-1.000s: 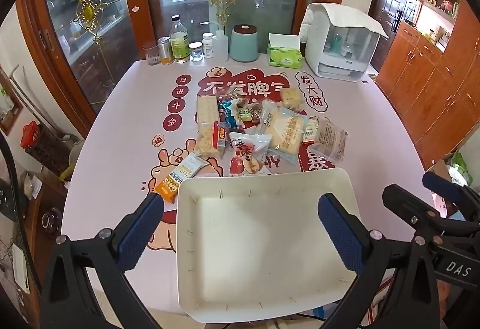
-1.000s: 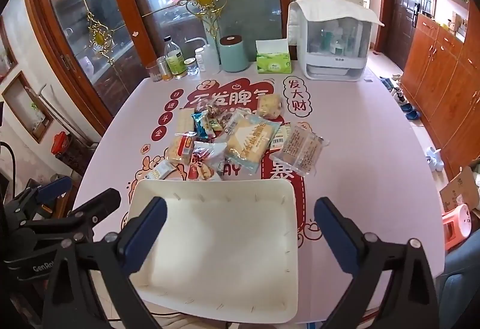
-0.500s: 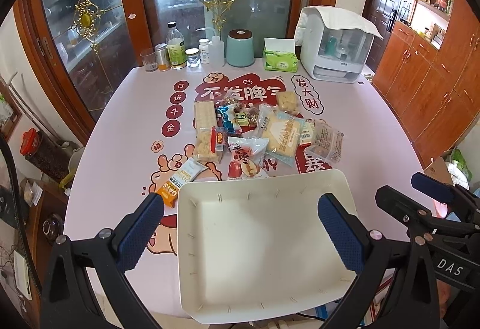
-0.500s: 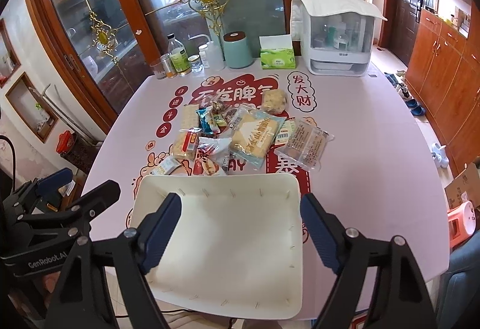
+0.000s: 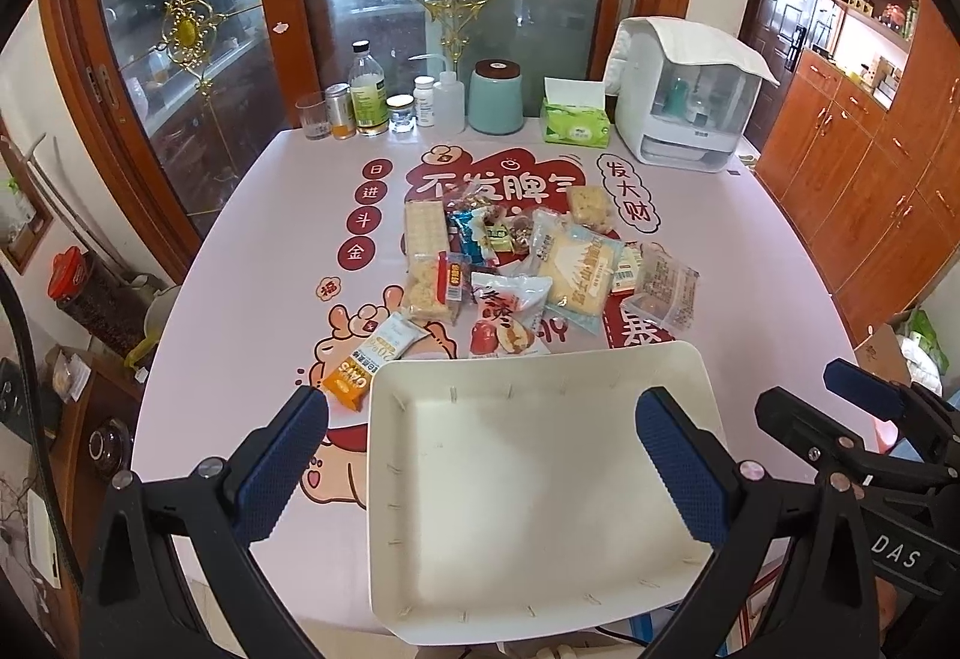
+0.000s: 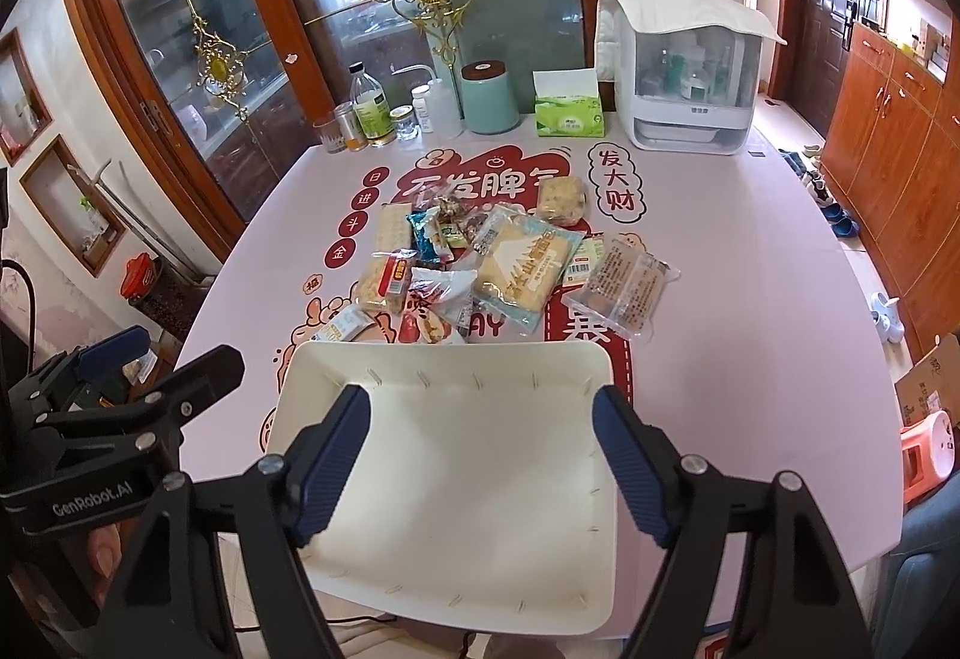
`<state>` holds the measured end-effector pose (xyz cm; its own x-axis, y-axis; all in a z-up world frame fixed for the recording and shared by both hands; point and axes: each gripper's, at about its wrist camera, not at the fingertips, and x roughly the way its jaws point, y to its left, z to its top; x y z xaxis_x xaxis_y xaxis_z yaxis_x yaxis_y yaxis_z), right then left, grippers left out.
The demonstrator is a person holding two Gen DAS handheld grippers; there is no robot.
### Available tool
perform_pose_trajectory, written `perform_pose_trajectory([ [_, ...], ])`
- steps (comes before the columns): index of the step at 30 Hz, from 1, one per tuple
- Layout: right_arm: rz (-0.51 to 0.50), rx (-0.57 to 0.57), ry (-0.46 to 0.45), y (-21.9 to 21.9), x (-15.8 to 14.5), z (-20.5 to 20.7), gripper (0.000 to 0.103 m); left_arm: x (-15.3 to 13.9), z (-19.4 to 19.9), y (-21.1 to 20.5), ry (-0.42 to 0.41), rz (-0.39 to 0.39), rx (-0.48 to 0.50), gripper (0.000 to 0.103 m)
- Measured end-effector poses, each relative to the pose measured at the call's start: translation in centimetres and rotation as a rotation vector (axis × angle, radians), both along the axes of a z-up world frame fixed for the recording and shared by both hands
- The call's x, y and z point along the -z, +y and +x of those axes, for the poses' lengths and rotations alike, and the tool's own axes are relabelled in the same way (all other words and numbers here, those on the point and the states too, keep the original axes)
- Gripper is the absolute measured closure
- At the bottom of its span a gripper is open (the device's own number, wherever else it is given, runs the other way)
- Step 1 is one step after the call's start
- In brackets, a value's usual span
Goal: Organize snacks
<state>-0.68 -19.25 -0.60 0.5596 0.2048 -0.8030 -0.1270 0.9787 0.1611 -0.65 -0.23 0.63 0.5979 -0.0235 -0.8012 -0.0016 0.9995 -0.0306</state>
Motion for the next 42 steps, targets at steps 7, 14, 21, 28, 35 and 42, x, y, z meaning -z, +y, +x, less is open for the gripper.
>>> perform_pose_trajectory([
  [7, -0.034, -0.015, -0.020, 0.7, -0.3, 0.3, 0.026, 0.0, 0.7, 1.1, 0.009, -0.035, -0.005, 0.001],
  [14, -0.060, -0.029, -0.053, 1.6, -1.6, 1.4, 0.026, -1.3, 1.3, 1.9, -0.064, -0.005, -0.009, 0.001],
  [21, -0.072, -0.021, -0.081, 2.2, -3.1, 2.8, 0.026, -3.4, 2.5, 2.8, -0.140, 0.017, 0.002, 0.001],
  [28, -0.083, 0.004, -0.094, 3.0, -4.0, 4.7, 0.026, -4.0, 4.7, 4.3, -0.107, 0.046, 0.049, 0.001],
  [35, -0.095, 0.042, -0.058, 4.5, -2.7, 7.8, 0.026, -1.8, 8.4, 7.8, -0.051, -0.020, 0.055, 0.001],
  [42, -0.087, 0.040, 0.028, 6.6, 1.0, 11.8, 0.025, 3.4, 12.7, 12.0, 0.001, -0.012, 0.068, 0.001],
])
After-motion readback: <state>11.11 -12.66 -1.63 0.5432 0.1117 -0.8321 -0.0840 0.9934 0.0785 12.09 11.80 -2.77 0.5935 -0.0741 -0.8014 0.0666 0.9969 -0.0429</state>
